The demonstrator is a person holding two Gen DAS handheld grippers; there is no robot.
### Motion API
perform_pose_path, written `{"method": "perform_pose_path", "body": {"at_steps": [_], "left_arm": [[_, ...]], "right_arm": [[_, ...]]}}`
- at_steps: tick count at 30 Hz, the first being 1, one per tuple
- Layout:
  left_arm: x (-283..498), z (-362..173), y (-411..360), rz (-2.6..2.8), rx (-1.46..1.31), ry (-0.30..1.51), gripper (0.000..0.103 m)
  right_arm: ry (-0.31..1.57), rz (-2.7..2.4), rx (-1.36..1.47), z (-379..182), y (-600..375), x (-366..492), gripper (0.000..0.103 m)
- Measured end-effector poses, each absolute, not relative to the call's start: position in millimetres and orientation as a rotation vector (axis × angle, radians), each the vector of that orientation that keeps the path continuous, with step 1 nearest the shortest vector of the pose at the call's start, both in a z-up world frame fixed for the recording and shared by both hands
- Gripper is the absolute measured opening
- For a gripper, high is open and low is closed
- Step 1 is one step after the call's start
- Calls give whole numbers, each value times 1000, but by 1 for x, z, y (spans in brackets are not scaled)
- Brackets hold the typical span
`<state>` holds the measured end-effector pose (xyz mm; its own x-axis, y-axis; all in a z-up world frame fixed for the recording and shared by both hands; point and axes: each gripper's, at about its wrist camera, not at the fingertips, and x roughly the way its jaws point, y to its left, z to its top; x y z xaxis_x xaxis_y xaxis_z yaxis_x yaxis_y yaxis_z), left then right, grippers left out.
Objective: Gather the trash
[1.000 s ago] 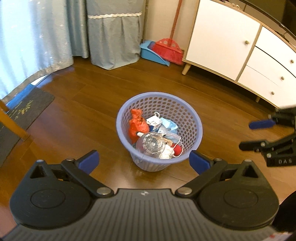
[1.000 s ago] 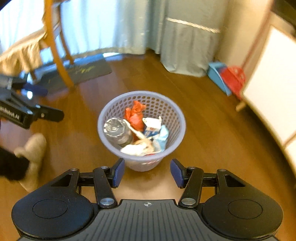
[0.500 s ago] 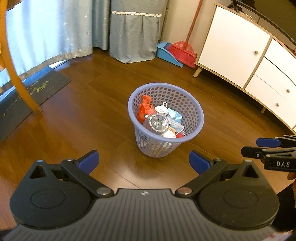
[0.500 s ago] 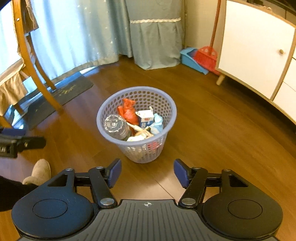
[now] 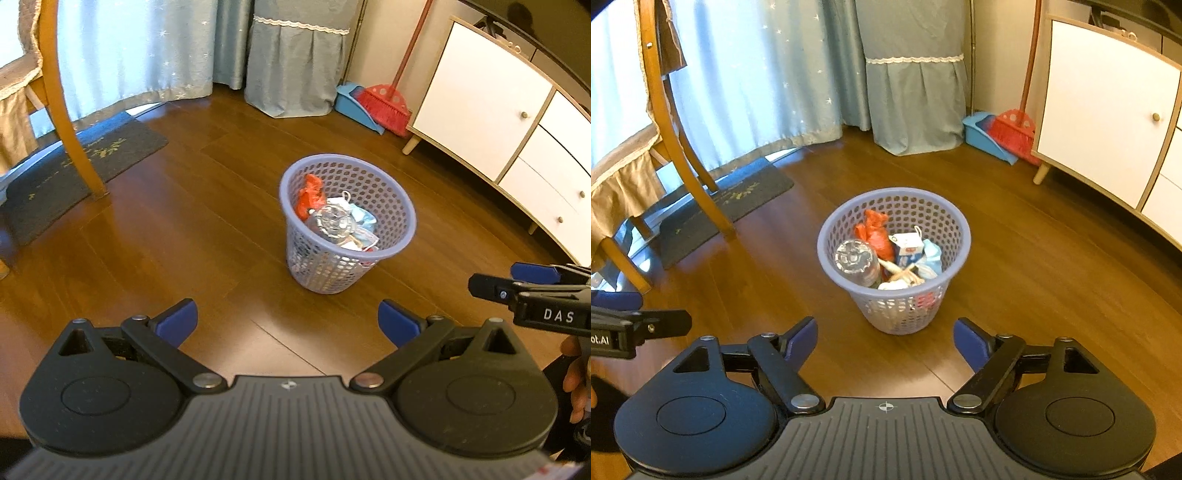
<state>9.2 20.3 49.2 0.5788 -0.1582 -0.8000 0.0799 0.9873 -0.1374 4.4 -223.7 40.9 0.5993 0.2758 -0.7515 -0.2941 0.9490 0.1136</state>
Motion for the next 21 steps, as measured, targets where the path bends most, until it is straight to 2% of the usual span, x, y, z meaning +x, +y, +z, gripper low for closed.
{"method": "perform_pose_path", "body": {"at_steps": [12, 21], "left_arm": [[7, 35, 26, -123, -125, 936, 102], [13, 10, 33, -87, -118, 999, 102]], "right_arm": [[948, 324, -55, 20, -217, 5, 79], [971, 300, -102, 8, -207, 9, 79]]}}
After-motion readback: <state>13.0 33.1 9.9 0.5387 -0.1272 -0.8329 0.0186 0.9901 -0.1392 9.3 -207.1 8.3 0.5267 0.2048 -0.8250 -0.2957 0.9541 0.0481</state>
